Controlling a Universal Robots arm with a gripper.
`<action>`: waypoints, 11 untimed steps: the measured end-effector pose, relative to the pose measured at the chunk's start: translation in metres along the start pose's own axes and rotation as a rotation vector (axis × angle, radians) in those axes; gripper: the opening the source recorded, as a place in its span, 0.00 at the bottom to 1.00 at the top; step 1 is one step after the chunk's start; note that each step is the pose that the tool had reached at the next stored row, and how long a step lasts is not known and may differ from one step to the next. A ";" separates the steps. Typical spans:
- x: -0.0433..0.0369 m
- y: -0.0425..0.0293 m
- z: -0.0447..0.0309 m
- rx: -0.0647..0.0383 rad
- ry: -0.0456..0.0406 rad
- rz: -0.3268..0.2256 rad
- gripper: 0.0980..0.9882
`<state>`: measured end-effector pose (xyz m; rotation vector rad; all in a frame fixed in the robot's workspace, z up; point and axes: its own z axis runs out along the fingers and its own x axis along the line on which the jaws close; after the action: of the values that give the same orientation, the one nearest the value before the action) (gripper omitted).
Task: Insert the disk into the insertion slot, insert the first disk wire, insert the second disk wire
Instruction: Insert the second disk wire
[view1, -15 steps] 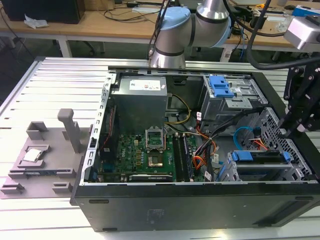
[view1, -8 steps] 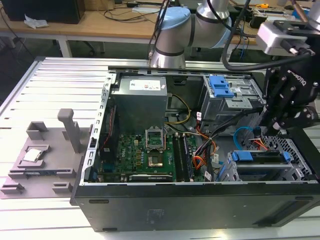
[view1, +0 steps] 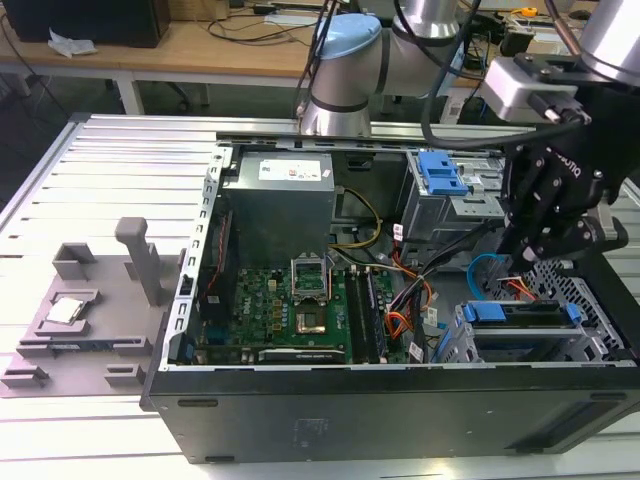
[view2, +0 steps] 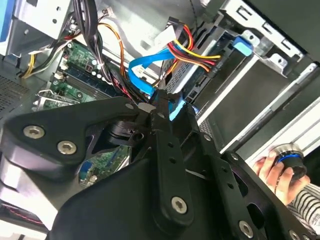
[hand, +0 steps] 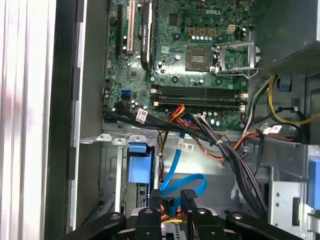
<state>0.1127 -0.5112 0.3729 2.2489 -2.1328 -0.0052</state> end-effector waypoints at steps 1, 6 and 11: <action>-0.0001 0.0000 0.0013 0.000 0.0016 -0.018 0.23; -0.0003 0.0001 0.0029 0.001 0.0141 -0.065 0.23; -0.0003 0.0001 0.0029 0.001 0.0151 -0.065 0.07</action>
<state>0.1126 -0.5110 0.3700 2.3101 -2.0519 0.0105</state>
